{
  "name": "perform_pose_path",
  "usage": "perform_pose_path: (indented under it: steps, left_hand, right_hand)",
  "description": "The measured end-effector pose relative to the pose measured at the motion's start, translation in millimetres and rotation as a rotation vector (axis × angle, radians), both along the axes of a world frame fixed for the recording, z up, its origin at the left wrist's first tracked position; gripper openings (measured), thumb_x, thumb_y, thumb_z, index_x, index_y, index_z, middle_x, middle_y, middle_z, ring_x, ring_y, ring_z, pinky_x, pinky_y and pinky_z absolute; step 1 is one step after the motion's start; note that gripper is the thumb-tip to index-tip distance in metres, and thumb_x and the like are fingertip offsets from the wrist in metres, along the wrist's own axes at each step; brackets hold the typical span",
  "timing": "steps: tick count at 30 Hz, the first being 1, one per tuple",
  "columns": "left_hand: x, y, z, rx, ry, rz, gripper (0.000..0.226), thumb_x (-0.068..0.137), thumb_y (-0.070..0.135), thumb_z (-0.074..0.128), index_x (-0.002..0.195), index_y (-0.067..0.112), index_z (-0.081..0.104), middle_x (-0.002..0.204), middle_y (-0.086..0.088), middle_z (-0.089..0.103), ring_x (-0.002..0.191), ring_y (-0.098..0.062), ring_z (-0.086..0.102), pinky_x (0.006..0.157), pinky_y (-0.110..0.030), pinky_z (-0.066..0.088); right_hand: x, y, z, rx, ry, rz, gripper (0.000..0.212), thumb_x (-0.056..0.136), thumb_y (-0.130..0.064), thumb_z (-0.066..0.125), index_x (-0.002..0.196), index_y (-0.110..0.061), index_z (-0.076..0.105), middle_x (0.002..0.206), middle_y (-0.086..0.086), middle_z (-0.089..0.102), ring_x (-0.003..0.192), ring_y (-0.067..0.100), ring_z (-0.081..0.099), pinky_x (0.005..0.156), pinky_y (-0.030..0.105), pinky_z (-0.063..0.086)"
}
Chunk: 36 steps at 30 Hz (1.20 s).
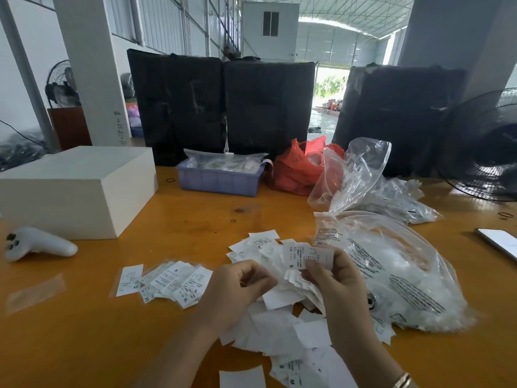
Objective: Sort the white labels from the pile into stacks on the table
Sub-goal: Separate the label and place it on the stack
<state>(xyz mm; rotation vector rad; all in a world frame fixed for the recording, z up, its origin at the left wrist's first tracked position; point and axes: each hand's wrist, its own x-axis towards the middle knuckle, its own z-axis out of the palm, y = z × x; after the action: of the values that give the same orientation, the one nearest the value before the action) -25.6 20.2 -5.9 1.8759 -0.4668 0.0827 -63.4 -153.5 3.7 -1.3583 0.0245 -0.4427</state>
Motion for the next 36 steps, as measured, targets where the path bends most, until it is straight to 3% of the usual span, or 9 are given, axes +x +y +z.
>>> perform_pose_path:
  steps: [7, 12, 14, 18, 24, 29, 32, 34, 36]
  left_hand:
    - [-1.5, -0.8, 1.8, 0.037, -0.029, -0.014, 0.014, 0.071, 0.047, 0.068, 0.075, 0.034, 0.069, 0.070, 0.020, 0.069, 0.065, 0.003, 0.063, 0.059, -0.010, 0.046]
    - [-1.4, -0.8, 1.4, 0.011, -0.021, -0.027, 0.019, 0.068, 0.049, 0.067, 0.076, 0.032, 0.070, 0.071, 0.018, 0.070, 0.068, 0.001, 0.064, 0.063, -0.012, 0.049]
    - [-1.2, -0.8, 0.8, 0.010, -0.021, -0.029, 0.020, 0.068, 0.049, 0.067, 0.077, 0.031, 0.071, 0.072, 0.016, 0.070, 0.068, 0.000, 0.064, 0.063, -0.012, 0.049]
    - [-1.1, -0.7, 1.1, 0.013, -0.016, -0.030, 0.020, 0.069, 0.049, 0.067, 0.076, 0.032, 0.070, 0.073, 0.016, 0.070, 0.069, 0.001, 0.065, 0.063, -0.011, 0.048]
    - [-2.8, -0.6, 4.1, -0.005, -0.005, -0.044, 0.017, 0.073, 0.047, 0.065, 0.074, 0.031, 0.069, 0.059, 0.018, 0.062, 0.056, 0.003, 0.056, 0.057, -0.011, 0.044]
    - [-3.0, 0.0, 6.2, 0.004, 0.002, -0.052, 0.017, 0.075, 0.045, 0.065, 0.075, 0.029, 0.070, 0.067, 0.014, 0.067, 0.059, 0.002, 0.058, 0.057, -0.012, 0.044]
    - [-3.2, 0.1, 6.3, 0.004, -0.017, -0.058, 0.018, 0.079, 0.040, 0.067, 0.071, 0.024, 0.068, 0.064, 0.013, 0.066, 0.056, 0.003, 0.056, 0.053, -0.011, 0.040]
    - [-3.2, -0.1, 6.0, 0.008, -0.020, -0.064, 0.021, 0.082, 0.038, 0.066, 0.075, 0.018, 0.070, 0.067, 0.013, 0.068, 0.056, 0.003, 0.057, 0.052, -0.009, 0.040]
    - [-4.1, -0.1, 6.6, 0.003, -0.019, -0.077, 0.024, 0.080, 0.042, 0.064, 0.076, 0.020, 0.071, 0.065, 0.012, 0.067, 0.053, 0.003, 0.054, 0.051, -0.010, 0.037]
  right_hand:
    - [-1.5, 10.9, -2.1, -0.256, -0.082, -0.026, 0.028, 0.088, 0.003, 0.060, 0.084, -0.024, 0.064, 0.089, -0.031, 0.067, 0.081, 0.000, 0.067, 0.059, 0.018, 0.054]
    - [-0.6, 6.6, -3.6, -0.230, -0.058, -0.076, 0.036, 0.089, -0.003, 0.061, 0.085, -0.039, 0.065, 0.088, -0.015, 0.071, 0.079, 0.009, 0.070, 0.060, 0.030, 0.059]
    - [-1.1, 6.3, -2.8, -0.231, -0.071, -0.089, 0.037, 0.089, -0.004, 0.061, 0.085, -0.040, 0.065, 0.087, -0.012, 0.071, 0.079, 0.009, 0.070, 0.060, 0.028, 0.058]
    - [-3.3, 9.3, -2.6, -0.297, -0.075, -0.064, 0.031, 0.088, 0.001, 0.061, 0.081, -0.030, 0.064, 0.087, -0.027, 0.068, 0.077, 0.005, 0.068, 0.058, 0.024, 0.057]
    - [-2.9, 8.9, -4.6, -0.372, -0.058, -0.042, 0.028, 0.088, -0.002, 0.062, 0.084, -0.030, 0.063, 0.074, -0.012, 0.068, 0.054, 0.004, 0.060, 0.043, 0.016, 0.042]
    - [-3.3, 7.1, -3.7, -0.380, -0.058, 0.002, 0.029, 0.088, -0.001, 0.062, 0.086, -0.030, 0.064, 0.075, -0.014, 0.069, 0.057, 0.001, 0.061, 0.044, 0.015, 0.043]
    - [-3.6, 6.0, -1.6, -0.440, -0.051, 0.048, 0.032, 0.088, 0.000, 0.062, 0.088, -0.032, 0.065, 0.077, -0.011, 0.068, 0.057, 0.005, 0.061, 0.042, 0.027, 0.049]
    - [-3.4, 5.3, -0.7, -0.484, -0.027, 0.068, 0.032, 0.089, -0.001, 0.061, 0.089, -0.032, 0.065, 0.081, -0.010, 0.069, 0.065, 0.013, 0.064, 0.048, 0.042, 0.055]
    - [-3.0, 4.7, -0.2, -0.518, -0.014, 0.070, 0.032, 0.089, -0.002, 0.061, 0.088, -0.033, 0.066, 0.080, -0.006, 0.069, 0.068, 0.021, 0.065, 0.052, 0.048, 0.055]
